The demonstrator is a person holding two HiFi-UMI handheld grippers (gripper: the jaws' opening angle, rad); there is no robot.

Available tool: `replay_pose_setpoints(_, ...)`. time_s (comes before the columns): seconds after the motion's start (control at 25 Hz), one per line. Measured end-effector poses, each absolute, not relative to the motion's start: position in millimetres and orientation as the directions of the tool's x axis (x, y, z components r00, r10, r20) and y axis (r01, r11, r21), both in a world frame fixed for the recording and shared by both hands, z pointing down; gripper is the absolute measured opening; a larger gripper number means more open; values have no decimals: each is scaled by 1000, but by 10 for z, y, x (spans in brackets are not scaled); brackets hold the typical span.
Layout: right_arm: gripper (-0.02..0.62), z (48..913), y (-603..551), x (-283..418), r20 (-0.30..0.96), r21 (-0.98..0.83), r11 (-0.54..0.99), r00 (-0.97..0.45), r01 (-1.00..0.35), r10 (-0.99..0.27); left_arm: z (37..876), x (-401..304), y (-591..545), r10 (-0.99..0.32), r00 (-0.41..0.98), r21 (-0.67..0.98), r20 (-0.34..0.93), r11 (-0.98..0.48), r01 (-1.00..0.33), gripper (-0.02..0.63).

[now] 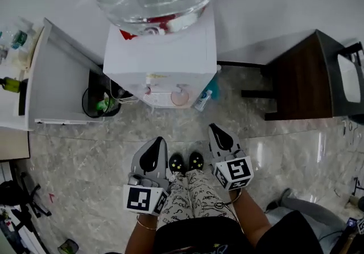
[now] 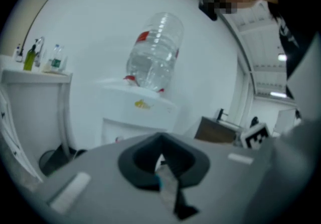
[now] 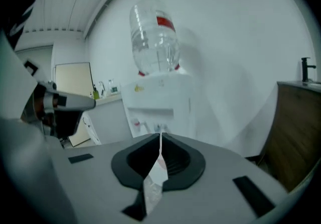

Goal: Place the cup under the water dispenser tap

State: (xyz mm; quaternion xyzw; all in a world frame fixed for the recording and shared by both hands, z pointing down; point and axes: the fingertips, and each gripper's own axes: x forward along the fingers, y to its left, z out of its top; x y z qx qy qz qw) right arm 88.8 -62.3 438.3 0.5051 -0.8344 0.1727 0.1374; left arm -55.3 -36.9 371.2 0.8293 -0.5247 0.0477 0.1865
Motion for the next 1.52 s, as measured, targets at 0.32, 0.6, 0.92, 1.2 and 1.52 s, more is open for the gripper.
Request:
replay_pose_setpoints(0.32, 14, 2549, -310, 790, 267, -186, 585, -614, -789, -743, 2561, -86, 35, -789, 575, 245, 217, -526, -814, -6)
replay_pose_setpoints(0.6, 14, 2141, 68, 818, 255, -130, 626, -636, -769, -728, 2082, 83, 232, -784, 601, 222, 152, -566, -794, -6)
replay_pose_setpoints(0.92, 14, 2255, 201, 841, 271, -189, 613, -641, -767, -718, 2093, 9, 265, -801, 576, 242, 163, -534, -810, -6)
replay_pose_setpoints(1.2, 14, 2277, 140, 850, 278, -185, 595, -623, -782, -731, 2056, -47, 222, -807, 571, 235, 150, -532, -814, -6)
replay_pose_setpoints(1.52, 14, 2229, 98, 794, 276, -130, 614, -624, -778, -731, 2069, -63, 167, -800, 579, 236, 156, -539, -808, -6)
